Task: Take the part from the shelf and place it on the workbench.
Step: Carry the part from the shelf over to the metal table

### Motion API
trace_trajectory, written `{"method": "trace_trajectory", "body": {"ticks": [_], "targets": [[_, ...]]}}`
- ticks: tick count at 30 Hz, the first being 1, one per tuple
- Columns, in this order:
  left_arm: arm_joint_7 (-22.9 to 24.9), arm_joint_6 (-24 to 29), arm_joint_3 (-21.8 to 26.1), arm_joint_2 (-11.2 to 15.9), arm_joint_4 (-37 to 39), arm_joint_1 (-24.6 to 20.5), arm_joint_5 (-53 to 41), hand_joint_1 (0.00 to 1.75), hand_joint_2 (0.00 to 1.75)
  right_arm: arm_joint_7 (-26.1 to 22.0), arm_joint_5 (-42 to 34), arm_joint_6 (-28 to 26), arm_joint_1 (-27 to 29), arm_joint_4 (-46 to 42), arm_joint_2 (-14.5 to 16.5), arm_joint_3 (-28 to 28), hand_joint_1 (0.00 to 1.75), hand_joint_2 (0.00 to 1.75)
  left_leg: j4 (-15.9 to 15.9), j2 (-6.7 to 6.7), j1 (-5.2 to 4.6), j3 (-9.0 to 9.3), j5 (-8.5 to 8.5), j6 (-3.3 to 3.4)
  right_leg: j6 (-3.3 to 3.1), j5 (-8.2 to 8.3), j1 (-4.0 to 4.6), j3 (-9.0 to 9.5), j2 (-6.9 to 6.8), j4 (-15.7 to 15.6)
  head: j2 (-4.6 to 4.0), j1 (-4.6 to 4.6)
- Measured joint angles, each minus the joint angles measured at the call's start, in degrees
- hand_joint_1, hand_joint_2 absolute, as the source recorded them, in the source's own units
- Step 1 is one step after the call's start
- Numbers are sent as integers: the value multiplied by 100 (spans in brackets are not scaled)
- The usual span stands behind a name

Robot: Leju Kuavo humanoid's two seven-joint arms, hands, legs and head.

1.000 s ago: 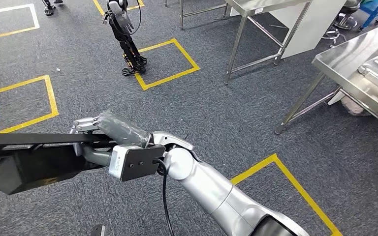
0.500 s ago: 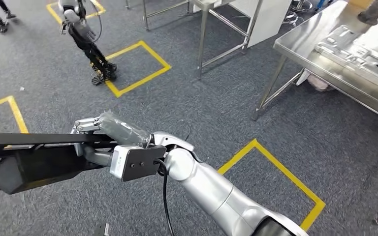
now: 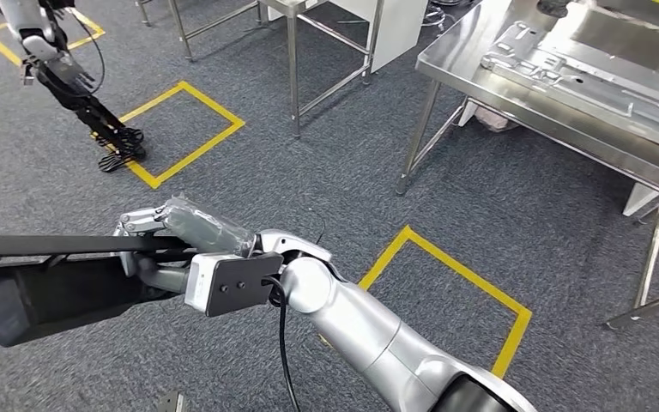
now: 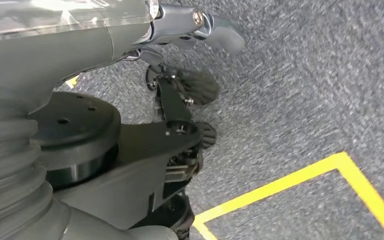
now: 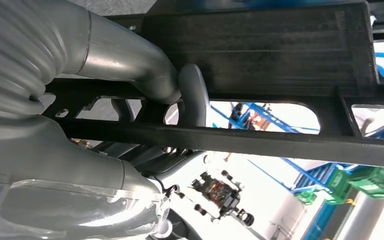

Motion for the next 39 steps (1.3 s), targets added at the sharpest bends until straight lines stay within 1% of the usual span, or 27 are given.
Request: {"method": "trace_trajectory", "body": {"ticks": [2, 3, 4, 5, 6, 7, 9, 11, 13, 14, 16, 17, 18, 19, 20, 21, 22, 24, 26, 28, 29, 31, 33, 35, 36, 37, 39], "targets": [[11, -10, 1, -2, 0, 8, -35, 0, 175, -3, 0, -5, 1, -1, -2, -1, 175, 175, -10, 131, -17, 2, -2, 46, 48, -319, 6, -324, -328, 659, -1, 45], [21, -11, 2, -1, 0, 16, -51, 0, 175, -4, 0, -7, 9, -2, -4, -1, 175, 175, -10, 205, -33, 3, -8, 59, 62, -471, 0, -529, -427, 1055, -1, 55], [29, -13, 3, -1, 0, 24, -61, 0, 175, -3, 0, -9, 19, -2, -8, -1, 175, 175, -9, 278, -47, 4, -15, 67, 61, -541, -3, -679, -473, 1333, -1, 56], [37, -13, 4, 0, 0, 26, -68, 0, 175, -2, 0, -9, 28, -2, -12, -2, 175, 175, -9, 351, -62, 9, -24, 76, 43, -502, 1, -730, -493, 1405, -1, 58], [42, -14, 4, -1, 0, 25, -74, 0, 175, -1, 0, -10, 33, -2, -15, -4, 175, 175, -10, 420, -79, 19, -34, 82, 8, -365, 13, -672, -510, 1260, 0, 57], [45, -17, 3, -2, 0, 21, -81, 0, 175, -1, 0, -12, 33, -2, -17, -7, 175, 175, -15, 484, -97, 40, -47, 86, -52, -159, 40, -498, -558, 902, 0, 59], [51, -25, 2, -13, 0, 21, -95, 0, 175, 0, 0, -18, 29, -2, -16, -13, 175, 175, -44, 600, -131, 92, -72, 80, -216, 130, 145, -97, -835, 109, 0, 47], [65, -31, 1, -25, 0, 16, -120, 0, 175, 1, 1, -27, 30, -3, -15, -18, 175, 175, -85, 716, -147, 131, -82, 50, -318, 177, 230, 69, -1007, -246, 0, 28], [88, -33, -6, -33, -1, 1, -152, 0, 175, 9, 10, -36, 44, -8, -14, -24, 175, 175, -130, 845, -157, 175, -97, 5, -323, 207, 216, 101, -881, -334, 0, 17], [97, -33, -12, -36, -3, -6, -167, 0, 175, 16, 18, -40, 54, -12, -14, -30, 175, 175, -118, 812, -155, 197, -127, -19, -313, 235, 189, 147, -803, -405, -1, 18], [108, -37, -21, -37, -6, -17, -191, 0, 175, 30, 28, -52, 62, -21, -6, -38, 175, 175, 195, 549, -145, 90, -321, -57, -302, 292, 128, 248, -656, -538, -1, 12], [111, -42, -23, -35, -7, -18, -202, 0, 175, 37, 31, -58, 66, -20, -5, -39, 175, 175, 531, 372, -132, -63, -473, -74, -307, 298, 127, 268, -583, -558, -1, 9], [117, -49, -25, -32, -7, -16, -211, 0, 175, 44, 35, -62, 77, -17, -3, -39, 175, 175, 915, 270, -128, -263, -627, -91, -317, 298, 123, 272, -507, -555, 0, 1], [123, -57, -27, -30, -7, -12, -219, 0, 175, 54, 45, -66, 94, -14, -5, -38, 175, 175, 1236, 224, -122, -445, -714, -113, -321, 293, 121, 273, -417, -546, 0, -6], [127, -65, -30, -28, -7, -8, -226, 0, 175, 63, 64, -69, 111, -8, -9, -38, 175, 175, 1387, 207, -114, -554, -695, -134, -319, 285, 117, 274, -325, -530, 0, -8], [131, -72, -33, -26, -7, -9, -234, 0, 175, 69, 84, -73, 123, -4, -13, -38, 175, 175, 1318, 200, -102, -562, -562, -153, -309, 273, 111, 274, -233, -504, 0, -8], [133, -76, -37, -26, -8, -14, -246, 0, 175, 74, 101, -78, 127, -1, -14, -38, 175, 175, 1045, 178, -81, -471, -341, -170, -291, 253, 100, 274, -145, -469, 0, -9], [141, -81, -46, -28, -9, -25, -265, 0, 175, 75, 119, -86, 124, 1, -15, -38, 175, 175, 333, -31, -27, -179, -7, -191, -235, 188, 84, 239, 7, -353, -1, -13], [155, -78, -56, -30, -9, -41, -274, 0, 175, 78, 132, -92, 120, 2, -18, -39, 175, 175, 6, -215, -8, -44, 43, -142, -172, 159, 71, 161, 122, -263, -1, -18], [167, -68, -62, -33, -10, -62, -276, 0, 175, 80, 150, -97, 120, 2, -32, -44, 175, 175, -12, -173, -16, -49, 32, -54, -120, 173, 59, 104, 213, -251, 0, -19], [170, -62, -63, -36, -13, -69, -277, 0, 175, 80, 157, -99, 120, 2, -42, -49, 175, 175, -27, -122, -13, -42, 40, -21, -91, 159, 64, 87, 172, -228, -1, -17], [173, -56, -66, -43, -19, -72, -281, 0, 175, 81, 172, -101, 110, 1, -53, -56, 175, 175, -61, -10, 1, -24, 51, 39, -21, -13, 69, -67, -94, 74, -1, 30], [174, -51, -66, -44, -22, -62, -283, 0, 175, 81, 187, -102, 105, 2, -57, -58, 175, 175, -68, 106, -12, -17, 42, 72, 42, -332, 43, -432, -387, 779, -1, 78], [178, -40, -64, -39, -22, -52, -282, 0, 175, 85, 203, -101, 113, 9, -62, -58, 175, 175, -66, 217, -17, -12, 26, 79, 67, -474, 3, -758, -475, 1343, 0, 83], [179, -36, -64, -38, -22, -54, -281, 0, 175, 86, 211, -101, 118, 13, -64, -58, 175, 175, -66, 263, -18, -4, 14, 76, 65, -389, -9, -778, -491, 1336, 0, 84], [181, -33, -63, -37, -22, -58, -281, 0, 175, 87, 214, -101, 119, 16, -64, -58, 175, 175, -67, 302, -19, 14, 1, 67, 51, -207, -14, -672, -507, 1091, 0, 85], [183, -33, -63, -43, -22, -68, -280, 0, 175, 87, 217, -101, 108, 18, -63, -58, 175, 175, -74, 361, -28, 72, -37, 38, -13, 175, 14, -255, -590, 265, 0, 82]]}}
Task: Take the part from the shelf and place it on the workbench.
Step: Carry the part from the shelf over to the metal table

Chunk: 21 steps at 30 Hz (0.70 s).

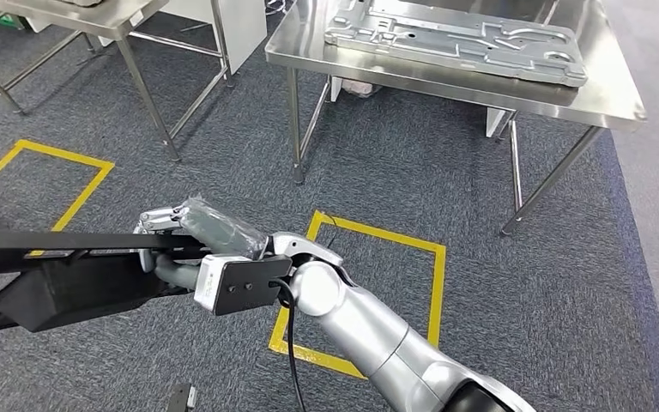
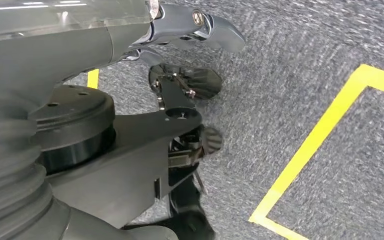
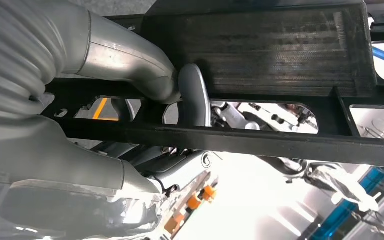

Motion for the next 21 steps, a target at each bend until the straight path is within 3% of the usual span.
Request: {"method": "trace_trajectory", "body": {"ticks": [2, 5, 7, 10, 11, 12, 13, 15, 16, 18, 21], "targets": [[2, 0, 0, -9, 0, -10, 3, 0, 175, 2, 2, 2, -13, 0, 3, 1, 175, 175, -18, 44, -11, 42, -27, -48, -65, 121, 51, 253, -70, -499, 0, -11], [6, 0, 0, -17, -1, -27, 8, 0, 175, 18, 9, 8, -17, -3, 9, 3, 175, 175, -66, 103, -12, 98, -54, -141, -121, 107, 66, 305, -8, -611, 0, -26], [3, 0, 0, -21, -2, -29, 8, 0, 175, 37, 14, 12, -32, -9, 21, 5, 175, 175, 123, 21, -8, 43, -189, -174, -167, 133, 30, 391, 47, -717, -1, -37], [-2, 0, 0, -16, -2, -16, 8, 0, 175, 62, 18, 18, -46, -8, 46, 11, 175, 175, 1159, -135, -4, -490, -636, -189, -230, 120, 33, 453, 126, -757, -1, -62], [-2, 0, 1, -14, -2, -8, 8, 0, 175, 76, 24, 21, -40, -5, 48, 14, 175, 175, 1432, -149, -4, -657, -691, -198, -241, 108, 41, 459, 161, -749, 0, -66], [-2, -1, 1, -11, -2, -2, 9, 0, 175, 89, 36, 26, -35, -3, 48, 16, 175, 175, 1505, -153, -4, -736, -631, -202, -244, 95, 47, 465, 198, -736, -1, -65], [-3, -2, 2, -10, -2, 1, 9, 0, 175, 99, 52, 31, -33, -1, 49, 19, 175, 175, 1359, -154, -3, -710, -467, -201, -239, 77, 49, 474, 232, -718, -1, -67], [-8, -4, 3, -8, -2, -4, 10, 0, 175, 107, 86, 41, -43, 1, 49, 33, 175, 175, 675, -169, -5, -460, -31, -181, -205, 19, 52, 481, 288, -651, -2, -66], [-11, -5, 4, -7, -2, -11, 10, 0, 175, 109, 97, 46, -51, 1, 50, 45, 175, 175, 362, -185, -9, -335, 97, -157, -180, -14, 61, 466, 310, -601, -1, -66], [-16, -9, 7, -5, -2, -20, 10, 0, 175, 114, 110, 58, -61, 1, 50, 71, 175, 175, 86, -219, -24, -233, 146, -95, -125, -52, 73, 423, 332, -536, 0, -66], [-23, -17, 9, -9, -2, -22, 13, 0, 175, 120, 117, 86, -68, -1, 50, 92, 175, 175, 39, -221, -18, -211, 149, -3, -48, -104, 68, 396, 298, -481, -1, -56]]}}
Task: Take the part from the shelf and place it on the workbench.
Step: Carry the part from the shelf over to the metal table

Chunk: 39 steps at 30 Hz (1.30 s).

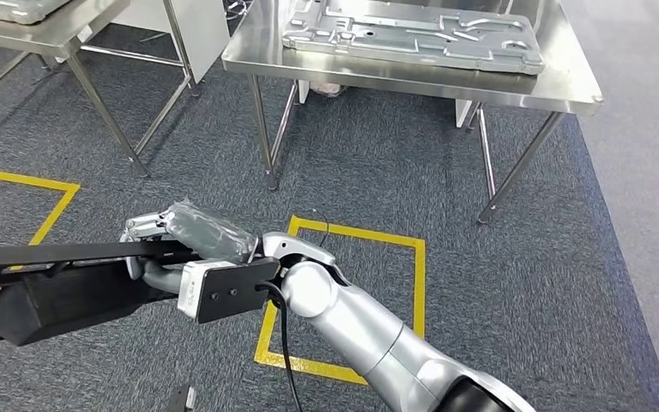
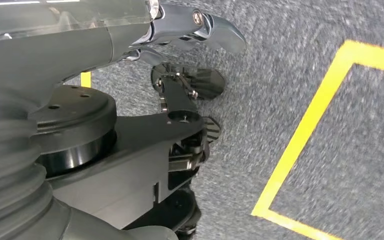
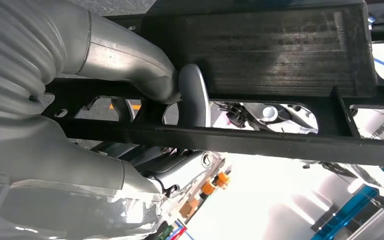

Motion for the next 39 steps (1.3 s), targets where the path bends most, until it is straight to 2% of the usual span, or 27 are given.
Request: {"method": "trace_trajectory", "body": {"ticks": [2, 4, 5, 6, 7, 9, 10, 11, 13, 15, 16, 18, 20, 21, 22, 23, 24, 26, 27, 30, 31, 33, 35, 36, 37, 38, 39], "targets": [[-9, -12, 1, -2, 0, -7, 2, 0, 175, 9, 16, 20, -8, -1, 0, 11, 175, 175, -39, 14, 17, 30, 12, 51, 70, -232, -16, -175, -97, 393, 1, 34], [-17, -25, 2, 1, 0, -3, 5, 0, 175, 26, 36, 25, -5, 1, -4, 25, 175, 175, -47, 32, 13, 39, 4, 75, 126, -567, -54, -556, -163, 1156, 1, 61], [-20, -28, 3, 1, 0, 4, 8, 0, 175, 37, 42, 25, 2, 3, -9, 31, 175, 175, -47, 40, 12, 41, -1, 78, 141, -655, -73, -725, -172, 1464, 1, 62], [-23, -30, 3, 2, 0, 11, 10, 0, 175, 45, 50, 25, 7, 4, -13, 37, 175, 175, -46, 46, 12, 47, -7, 78, 145, -629, -87, -804, -178, 1576, 0, 64], [-24, -31, 4, 2, 0, 15, 12, 0, 175, 52, 56, 24, 10, 4, -16, 42, 175, 175, -46, 47, 11, 58, -13, 73, 137, -492, -95, -762, -184, 1448, 0, 63], [-26, -31, 4, -1, 0, 15, 13, 0, 175, 57, 67, 24, 2, 1, -16, 51, 175, 175, -49, 47, 10, 94, -34, 54, 81, -69, -86, -407, -206, 666, 0, 63], [-28, -31, 4, -3, 0, 14, 13, 0, 175, 57, 71, 24, -5, 0, -16, 55, 175, 175, -51, 47, 1, 106, -43, 35, 45, 70, -66, -228, -222, 292, 0, 60], [-30, -32, 5, -5, 0, 13, 13, 0, 175, 57, 73, 24, -10, -1, -15, 57, 175, 175, -57, 50, -3, 114, -50, 11, 11, 142, -45, -109, -234, 39, 0, 61], [-33, -33, 5, -9, 0, 12, 15, 0, 175, 60, 75, 24, -16, -1, -15, 60, 175, 175, -82, 67, -8, 125, -56, -51, -32, 138, -10, -52, -235, -89, 1, 60], [-35, -33, 5, -10, 0, 13, 24, 0, 175, 63, 76, 23, -17, -7, -5, 61, 175, 175, -94, 86, -12, 152, -84, -113, -80, 166, -34, 6, -216, -178, 0, 59], [-39, -33, 6, -10, 0, 13, 32, 0, 175, 63, 73, 23, -22, -13, 3, 61, 175, 175, -12, 83, -15, 131, -150, -130, -107, 186, -49, 52, -214, -237, 0, 52], [-50, -33, 6, -8, 0, 15, 45, 0, 175, 65, 52, 27, -32, -26, 13, 62, 175, 175, 505, 67, -14, -87, -435, -146, -152, 202, -57, 123, -217, -311, -1, 38], [-57, -33, 9, -4, 0, 28, 48, 0, 175, 68, 16, 36, -20, -33, 14, 66, 175, 175, 1230, 63, -14, -452, -722, -163, -185, 184, -38, 134, -209, -303, 0, 29], [-59, -33, 10, -2, 0, 38, 49, 0, 175, 70, 1, 40, -8, -34, 13, 68, 175, 175, 1407, 62, -13, -556, -735, -170, -192, 171, -29, 135, -197, -290, 0, 27], [-60, -33, 12, -1, 0, 44, 49, 0, 175, 70, -11, 42, 1, -36, 14, 70, 175, 175, 1372, 62, -13, -559, -640, -174, -190, 156, -24, 136, -181, -270, 0, 27], [-62, -33, 13, 0, 0, 46, 50, 0, 175, 70, -17, 42, 4, -39, 14, 72, 175, 175, 1111, 62, -11, -449, -451, -174, -180, 136, -23, 138, -164, -241, -1, 27], [-63, -33, 13, 1, 0, 45, 50, 0, 175, 70, -20, 42, 4, -44, 15, 72, 175, 175, 716, 59, -8, -275, -247, -170, -162, 107, -25, 137, -149, -202, -1, 27], [-63, -33, 13, 1, 0, 35, 49, 0, 175, 70, -24, 40, 2, -51, 15, 72, 175, 175, 119, 33, -15, 0, -31, -128, -111, 54, -5, 101, -129, -106, 0, 21], [-62, -33, 13, 1, 0, 32, 48, 0, 175, 71, -25, 38, 2, -51, 14, 72, 175, 175, 5, 19, -22, 47, -19, -96, -87, 40, 3, 80, -123, -75, 0, 19], [-58, -33, 15, 0, 0, 34, 46, 0, 175, 71, -26, 35, 1, -52, 14, 71, 175, 175, -9, 10, -23, 40, -16, 5, -19, 16, 5, 56, -123, -41, 0, 21], [-57, -33, 16, -1, 0, 30, 46, 0, 175, 70, -26, 34, -3, -54, 14, 71, 175, 175, -21, 13, -14, 45, -6, 35, 14, -48, 0, 21, -132, 44, 1, 33], [-58, -33, 17, -3, 0, 19, 44, 0, 175, 70, -26, 33, -6, -55, 13, 70, 175, 175, -34, 23, -1, 51, 3, 74, 85, -340, -31, -209, -153, 553, 0, 53], [-59, -33, 19, -2, 0, 20, 41, 0, 175, 70, -26, 33, 2, -52, 8, 71, 175, 175, -33, 34, -3, 49, 0, 87, 132, -659, -67, -584, -167, 1317, 0, 63], [-58, -33, 20, -2, 0, 23, 40, 0, 175, 70, -25, 33, 7, -50, 5, 72, 175, 175, -33, 39, -4, 50, -3, 88, 141, -704, -80, -708, -173, 1548, 1, 64], [-58, -34, 22, -1, 0, 25, 39, 0, 175, 70, -23, 33, 10, -49, 2, 72, 175, 175, -32, 40, -4, 53, -5, 87, 139, -634, -89, -724, -179, 1555, 1, 64], [-59, -36, 23, -1, 0, 24, 37, 0, 175, 70, -21, 32, 9, -49, 1, 72, 175, 175, -32, 39, -5, 59, -7, 85, 126, -472, -94, -630, -184, 1336, 1, 64], [-60, -38, 23, -1, 0, 22, 34, 0, 175, 70, -19, 32, 5, -50, 2, 72, 175, 175, -33, 36, -7, 69, -11, 79, 99, -250, -92, -437, -191, 927, 0, 64]]}}
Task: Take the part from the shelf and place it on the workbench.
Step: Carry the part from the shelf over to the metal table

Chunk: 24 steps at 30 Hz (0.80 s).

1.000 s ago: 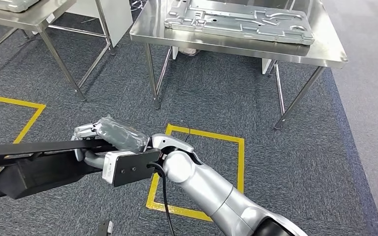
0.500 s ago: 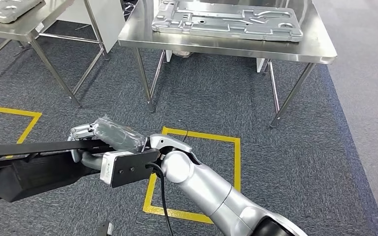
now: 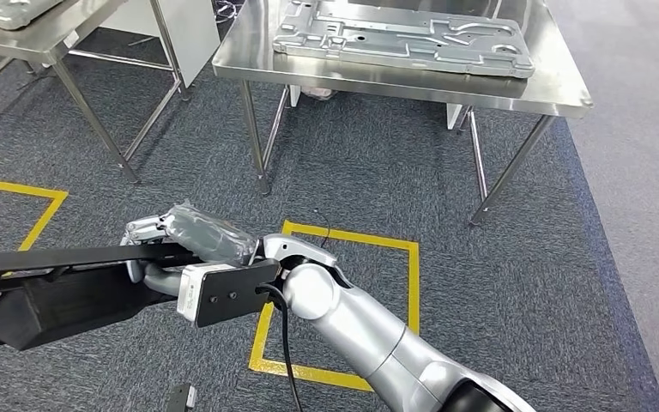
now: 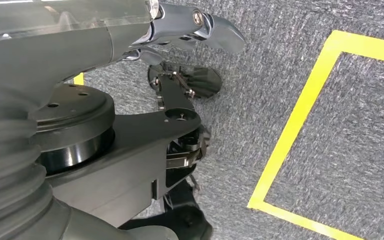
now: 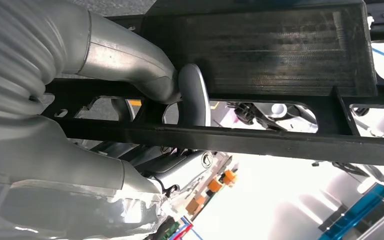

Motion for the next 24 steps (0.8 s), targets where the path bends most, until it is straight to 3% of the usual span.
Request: {"method": "trace_trajectory", "body": {"ticks": [2, 3, 5, 7, 9, 11, 12, 13, 14, 16, 18, 22, 24], "targets": [[-3, -5, 1, -3, 0, -1, -12, 0, 175, 0, 4, -1, -10, -1, 3, 0, 175, 175, -9, -2, -5, 12, -5, -34, -67, 275, 31, 360, -22, -757, 0, -5], [-4, -7, 2, -5, 0, -4, -20, 0, 175, -1, 5, -1, -13, -1, 5, 0, 175, 175, -17, 1, -4, 14, -5, -62, -95, 325, 54, 451, -28, -959, 0, -4], [-3, -9, 2, -9, 0, -9, -33, 0, 175, -1, 7, -2, -15, -1, 7, 0, 175, 175, -48, 11, 1, 22, 6, -134, -138, 330, 89, 468, -21, -1034, 1, -1], [-3, -10, 2, -11, 0, -13, -37, 0, 175, -1, 9, -3, -16, -2, 11, 1, 175, 175, -33, 20, 3, 27, -30, -192, -192, 369, 59, 515, -13, -1117, 0, 1], [-3, -10, 3, -10, 0, -18, -37, 0, 175, -5, 11, -6, -25, -2, 15, 2, 175, 175, 339, 15, -1, -131, -261, -224, -246, 408, 32, 578, -21, -1208, 0, -13], [-2, -10, 6, -5, 0, -14, -37, 0, 175, -9, 17, -8, -22, 6, 14, 5, 175, 175, 1098, 9, -3, -487, -607, -248, -278, 403, 56, 590, -26, -1213, 0, -26], [-2, -10, 9, -3, 0, -7, -37, 0, 175, -9, 20, -8, -15, 10, 14, 8, 175, 175, 1410, 8, -3, -642, -702, -258, -287, 394, 65, 590, -22, -1203, -1, -28], [-2, -10, 11, -2, 0, -1, -37, 0, 175, -8, 23, -8, -8, 14, 14, 13, 175, 175, 1539, 8, -3, -713, -691, -263, -292, 385, 72, 590, -15, -1190, -1, -27], [-2, -10, 14, -1, 0, 2, -37, 0, 175, -9, 25, -8, -5, 16, 14, 17, 175, 175, 1434, 9, -3, -672, -569, -263, -291, 374, 74, 591, -6, -1173, 0, -29], [-3, -10, 19, 1, 0, 0, -37, 0, 175, -13, 26, -8, -9, 16, 15, 21, 175, 175, 690, 8, -1, -325, -178, -248, -264, 334, 72, 592, 15, -1116, 1, -31], [-7, -10, 27, 1, 0, -7, -37, 0, 175, -18, 26, -8, -18, 16, 15, 25, 175, 175, 97, -1, -15, -50, 14, -195, -216, 296, 92, 561, 28, -1040, 1, -32], [-15, -11, 64, -3, 0, 2, -36, 0, 175, -24, 28, -9, -28, 15, 14, 37, 175, 175, -4, -16, -18, -27, 32, -63, -117, 259, 104, 510, 31, -984, 0, -34], [-21, -13, 76, -5, 0, -7, -36, 0, 175, -27, 28, -11, -36, 14, 14, 37, 175, 175, -27, -11, 3, -24, 52, -13, -44, 43, 79, 367, 21, -656, -1, -15]]}}
